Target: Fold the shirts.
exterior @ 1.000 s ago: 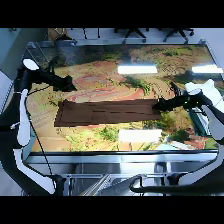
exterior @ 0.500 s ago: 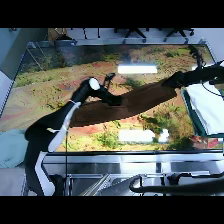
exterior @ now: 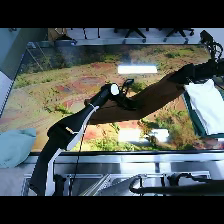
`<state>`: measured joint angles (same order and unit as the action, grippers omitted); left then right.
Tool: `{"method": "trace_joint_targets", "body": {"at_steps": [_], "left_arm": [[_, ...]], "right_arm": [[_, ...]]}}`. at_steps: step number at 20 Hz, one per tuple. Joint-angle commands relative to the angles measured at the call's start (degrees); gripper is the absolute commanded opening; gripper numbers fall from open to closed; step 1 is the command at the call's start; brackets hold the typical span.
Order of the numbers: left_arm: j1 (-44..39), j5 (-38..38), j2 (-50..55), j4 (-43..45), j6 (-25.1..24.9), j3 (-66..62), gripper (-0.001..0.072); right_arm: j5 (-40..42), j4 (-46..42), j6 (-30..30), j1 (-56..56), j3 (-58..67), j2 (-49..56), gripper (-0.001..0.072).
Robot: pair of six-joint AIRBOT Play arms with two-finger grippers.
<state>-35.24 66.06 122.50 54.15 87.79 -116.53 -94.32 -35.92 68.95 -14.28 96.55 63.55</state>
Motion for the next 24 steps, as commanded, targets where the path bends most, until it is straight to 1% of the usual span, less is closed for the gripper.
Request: {"method": "trace_joint_targets", "body": {"at_steps": [1, 3, 5, 7, 8, 10, 12, 13, 14, 15, 16, 17, 18, 20, 22, 24], "left_arm": [[6.54, 11.19, -8.74, -3.63, -4.02, 0.15, 0.0013], [12.79, 15.67, -16.72, -6.40, -5.29, 0.09, 0.0013], [19.47, 16.57, -25.14, -8.00, -5.25, 0.09, 0.0013], [26.12, 16.48, -32.98, -8.57, -5.20, 0.09, 0.0013], [29.16, 16.46, -36.30, -9.33, -5.22, 0.09, 0.0013], [34.47, 16.52, -41.97, -9.20, -5.22, 0.09, 0.0013], [38.23, 16.35, -46.34, -9.16, -5.51, 1.09, 0.0013], [39.58, 16.24, -48.43, -9.16, -6.64, 2.89, 0.0013], [40.39, 16.22, -50.16, -9.16, -8.17, 5.05, 0.0013], [40.98, 16.17, -51.78, -9.16, -9.25, 7.80, 0.0013], [41.18, 15.82, -53.16, -9.18, -9.55, 10.78, 0.0013], [41.18, 15.19, -54.23, -9.16, -10.03, 13.38, 0.0013], [41.18, 14.34, -55.12, -9.16, -10.84, 15.61, 0.0013], [41.18, 13.25, -56.43, -9.18, -11.93, 18.97, 0.0013], [41.18, 13.42, -56.63, -9.18, -11.93, 20.28, 0.0013], [41.18, 13.77, -56.61, -9.18, -11.93, 20.57, 0.0013]], "right_arm": [[0.31, 0.22, 1.62, 0.42, 0.07, 0.44, 0.0019], [2.75, 0.24, 2.80, 2.56, -0.76, 1.07, 0.0019], [7.06, 0.28, 3.19, 7.56, -2.51, 1.68, 0.0019], [14.08, 0.81, 3.13, 15.08, -5.03, 2.67, 0.0020], [18.97, 1.07, 3.08, 19.34, -6.34, 3.52, 0.0020], [32.33, 1.31, 3.08, 29.14, -8.81, 6.38, 0.0020], [46.12, 1.29, 2.60, 39.91, -9.94, 11.58, 0.0021], [52.43, 1.70, 1.18, 45.00, -9.94, 14.69, 0.0021], [59.80, 2.36, -2.36, 50.07, -9.92, 17.94, 0.0037], [67.41, 3.23, -7.82, 55.21, -9.92, 21.73, 0.0258], [71.49, 3.21, -11.69, 58.38, -9.90, 24.33, 0.0419], [71.91, 3.19, -14.05, 60.04, -9.88, 25.75, 0.0422], [70.29, 3.06, -14.99, 60.28, -9.88, 25.99, 0.0429], [65.09, 1.51, -14.97, 57.20, -9.86, 23.96, 0.0463], [56.61, 1.03, -13.97, 51.01, -9.86, 20.50, 0.0462], [47.04, 1.03, -10.73, 43.15, -9.86, 17.09, 0.0463]]}}
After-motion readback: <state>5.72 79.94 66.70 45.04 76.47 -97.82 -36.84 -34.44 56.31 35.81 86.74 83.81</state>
